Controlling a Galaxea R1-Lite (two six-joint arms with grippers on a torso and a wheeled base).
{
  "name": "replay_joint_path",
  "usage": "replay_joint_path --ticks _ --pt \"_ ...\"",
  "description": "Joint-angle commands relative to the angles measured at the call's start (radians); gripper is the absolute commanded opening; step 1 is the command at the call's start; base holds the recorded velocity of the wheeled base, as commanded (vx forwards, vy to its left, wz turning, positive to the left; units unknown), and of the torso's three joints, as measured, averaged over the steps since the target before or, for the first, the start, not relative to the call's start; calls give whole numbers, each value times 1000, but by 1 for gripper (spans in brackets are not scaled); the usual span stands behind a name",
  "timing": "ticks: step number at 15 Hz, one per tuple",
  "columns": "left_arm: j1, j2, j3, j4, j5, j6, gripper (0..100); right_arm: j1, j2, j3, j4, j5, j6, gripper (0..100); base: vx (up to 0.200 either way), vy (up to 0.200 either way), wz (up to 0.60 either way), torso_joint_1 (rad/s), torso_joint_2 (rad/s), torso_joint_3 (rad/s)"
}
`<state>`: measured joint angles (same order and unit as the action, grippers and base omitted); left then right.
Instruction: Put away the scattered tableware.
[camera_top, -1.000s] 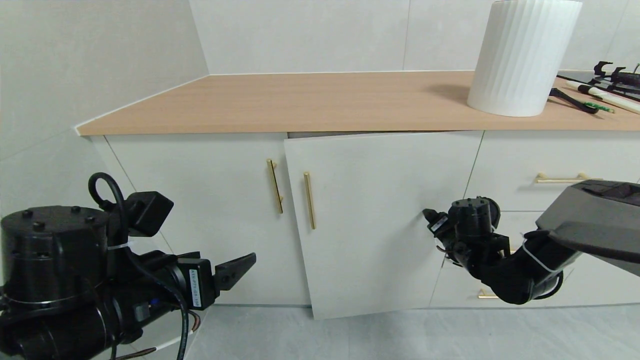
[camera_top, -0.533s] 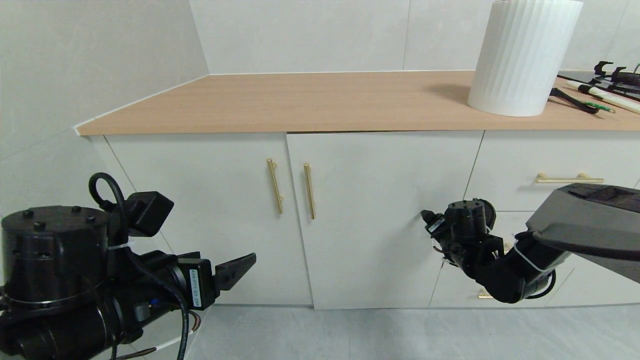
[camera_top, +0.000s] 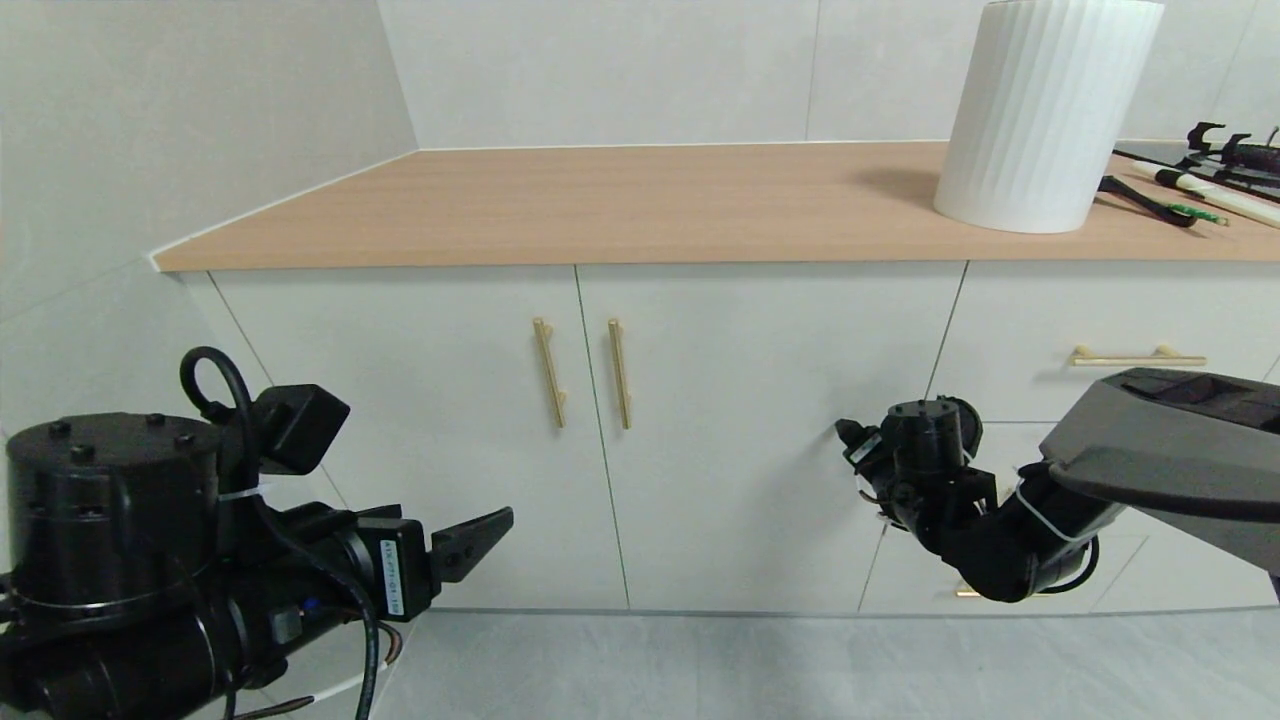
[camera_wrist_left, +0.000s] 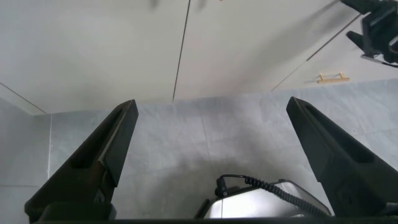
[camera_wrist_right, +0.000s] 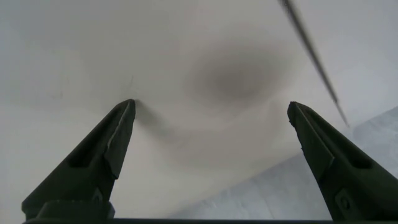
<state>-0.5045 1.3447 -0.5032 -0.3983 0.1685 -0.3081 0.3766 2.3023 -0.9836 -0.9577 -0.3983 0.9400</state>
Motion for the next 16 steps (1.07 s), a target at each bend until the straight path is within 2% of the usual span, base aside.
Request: replay_joint_path --ticks 1,3,7,10,11,14,15,16 --pt "0 4 0 -1 0 0 100 -1 -1 3 -1 1 -3 100 0 0 0 0 0 0" --pt "1 1 0 -1 0 0 100 5 -54 57 -3 15 -10 100 0 0 0 0 0 0" --pt "1 -12 8 -1 3 1 100 21 -288 270 -23 162 -64 100 0 0 0 0 0 0" --pt "1 -154 77 6 31 10 100 21 -517 537 -188 176 -303 100 0 0 0 0 0 0" --pt "3 -269 150 7 71 20 100 21 -630 657 -268 173 -403 100 0 0 0 0 0 0" --pt "7 -564 373 12 89 52 100 13 -931 901 -308 124 -573 100 0 0 0 0 0 0" --pt "21 -664 413 35 91 73 100 5 -1054 961 -308 101 -629 100 0 0 0 0 0 0" --pt "66 -757 423 95 88 107 100 -4 -1196 984 -282 81 -682 100 0 0 0 0 0 0"
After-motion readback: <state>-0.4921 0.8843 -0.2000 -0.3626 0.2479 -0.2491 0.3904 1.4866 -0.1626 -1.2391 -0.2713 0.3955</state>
